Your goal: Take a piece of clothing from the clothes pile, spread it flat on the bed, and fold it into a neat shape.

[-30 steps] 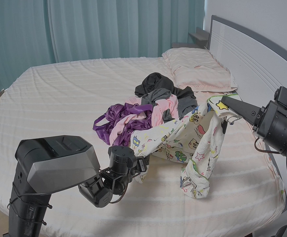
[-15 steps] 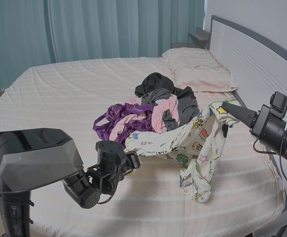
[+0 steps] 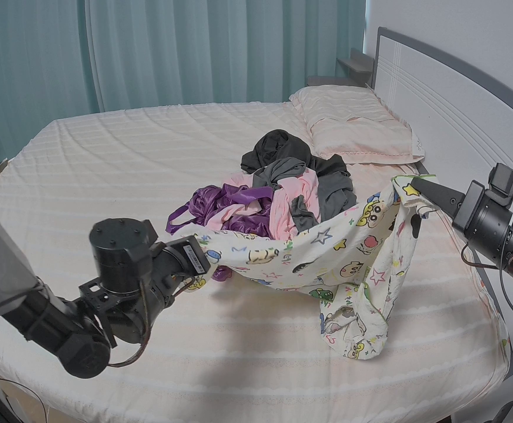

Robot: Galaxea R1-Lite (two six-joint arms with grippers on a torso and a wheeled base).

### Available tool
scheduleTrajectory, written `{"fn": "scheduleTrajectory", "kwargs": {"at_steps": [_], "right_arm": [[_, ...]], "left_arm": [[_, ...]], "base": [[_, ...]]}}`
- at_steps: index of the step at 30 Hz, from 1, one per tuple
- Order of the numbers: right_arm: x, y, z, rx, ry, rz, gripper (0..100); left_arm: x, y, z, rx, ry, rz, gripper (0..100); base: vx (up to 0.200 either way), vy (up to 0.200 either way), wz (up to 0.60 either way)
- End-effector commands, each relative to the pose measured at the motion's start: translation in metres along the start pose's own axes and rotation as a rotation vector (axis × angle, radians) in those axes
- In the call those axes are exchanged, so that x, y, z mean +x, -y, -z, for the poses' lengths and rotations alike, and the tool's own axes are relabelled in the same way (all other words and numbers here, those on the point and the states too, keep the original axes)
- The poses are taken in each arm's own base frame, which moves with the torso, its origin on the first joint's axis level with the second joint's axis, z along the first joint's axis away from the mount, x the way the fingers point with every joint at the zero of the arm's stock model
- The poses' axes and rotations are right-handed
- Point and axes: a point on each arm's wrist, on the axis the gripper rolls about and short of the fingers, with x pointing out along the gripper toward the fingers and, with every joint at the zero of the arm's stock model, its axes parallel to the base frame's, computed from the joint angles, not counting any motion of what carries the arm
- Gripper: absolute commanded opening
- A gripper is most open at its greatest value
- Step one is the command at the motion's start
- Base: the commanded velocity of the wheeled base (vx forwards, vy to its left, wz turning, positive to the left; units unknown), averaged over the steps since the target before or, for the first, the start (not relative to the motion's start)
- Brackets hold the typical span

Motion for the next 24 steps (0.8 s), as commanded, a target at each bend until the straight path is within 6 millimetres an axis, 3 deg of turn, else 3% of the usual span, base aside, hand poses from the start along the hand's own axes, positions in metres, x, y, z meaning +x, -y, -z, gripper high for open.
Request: {"fn": "scheduleTrajectory", "kwargs": {"at_steps": [1, 5, 12, 16, 17, 19, 24], "right_arm": [[0.002, 0.002, -0.012, -0.010, 0.060, 0.038, 0], [0.002, -0.013, -0.031, -0.040, 0.155, 0.039, 0], [-0.007, -0.031, -0.044, -0.067, 0.215, -0.006, 0], [-0.007, -0.026, -0.036, -0.065, 0.186, 0.010, 0], [-0.010, -0.012, -0.015, -0.063, 0.103, 0.056, 0], [-0.012, -0.005, -0.001, -0.059, 0.050, 0.084, 0], [-0.007, 0.013, 0.025, -0.050, -0.053, 0.157, 0]], "left_arm": [[-0.037, 0.002, -0.042, -0.037, 0.112, 0.022, 0], [-0.062, 0.010, -0.081, -0.048, 0.225, 0.031, 0], [-0.091, 0.009, -0.104, 0.005, 0.311, 0.050, 0], [-0.092, 0.005, -0.099, 0.011, 0.298, 0.030, 0], [-0.094, -0.007, -0.079, 0.047, 0.227, -0.004, 0], [-0.095, -0.014, -0.063, 0.070, 0.169, -0.023, 0], [-0.091, -0.023, -0.042, 0.066, 0.090, -0.061, 0]], "base": [[0.000, 0.000, 0.00], [0.000, 0.000, 0.00], [0.000, 0.000, 0.00], [0.000, 0.000, 0.00], [0.000, 0.000, 0.00], [0.000, 0.000, 0.00], [0.000, 0.000, 0.00]]}}
